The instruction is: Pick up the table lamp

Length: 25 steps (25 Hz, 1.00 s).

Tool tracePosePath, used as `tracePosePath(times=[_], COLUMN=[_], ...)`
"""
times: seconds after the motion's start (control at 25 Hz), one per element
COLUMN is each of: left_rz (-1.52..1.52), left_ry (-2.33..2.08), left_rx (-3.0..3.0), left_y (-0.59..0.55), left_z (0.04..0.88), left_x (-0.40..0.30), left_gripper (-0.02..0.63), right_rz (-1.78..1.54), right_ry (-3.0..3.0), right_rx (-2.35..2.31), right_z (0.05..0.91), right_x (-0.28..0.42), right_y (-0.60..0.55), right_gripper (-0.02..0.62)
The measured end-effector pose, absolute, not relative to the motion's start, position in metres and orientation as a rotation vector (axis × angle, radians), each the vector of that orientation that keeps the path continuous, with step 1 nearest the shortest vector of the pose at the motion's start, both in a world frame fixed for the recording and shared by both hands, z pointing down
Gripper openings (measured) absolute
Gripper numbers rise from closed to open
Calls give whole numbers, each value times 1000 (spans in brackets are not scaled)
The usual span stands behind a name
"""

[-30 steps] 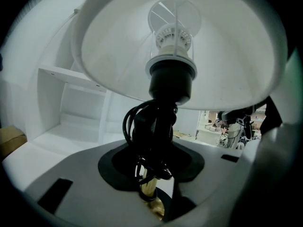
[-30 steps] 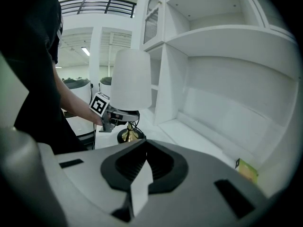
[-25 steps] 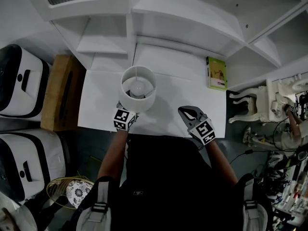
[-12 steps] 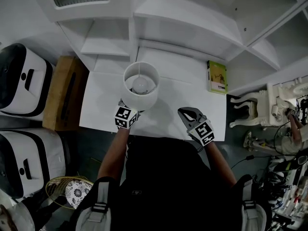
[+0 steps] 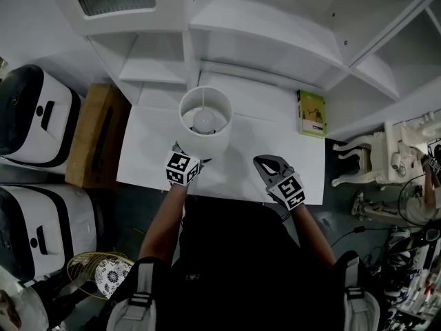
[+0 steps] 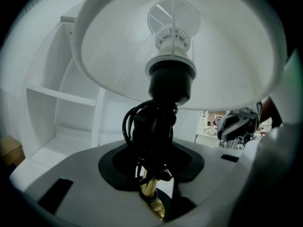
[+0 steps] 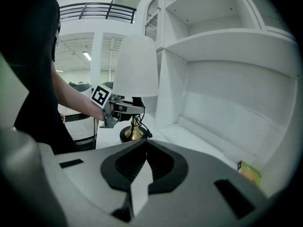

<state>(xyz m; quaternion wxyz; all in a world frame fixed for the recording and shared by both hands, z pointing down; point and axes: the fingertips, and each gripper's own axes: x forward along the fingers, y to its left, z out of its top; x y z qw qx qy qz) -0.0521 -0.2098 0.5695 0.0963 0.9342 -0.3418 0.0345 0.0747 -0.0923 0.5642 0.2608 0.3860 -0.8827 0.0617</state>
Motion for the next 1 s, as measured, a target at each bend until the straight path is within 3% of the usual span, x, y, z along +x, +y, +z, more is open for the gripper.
tracePosePath(times=[1.0], left_rz=[117], left_ry=[-1154], left_rx=[2713], left_y=[-195], left_z=[517], left_x=[-42], left_gripper=[138], right_rz=[238], right_ry=[-2451], right_rx=[1064], right_z=[581], right_x=[115], right_y=[-88], right_gripper=[8])
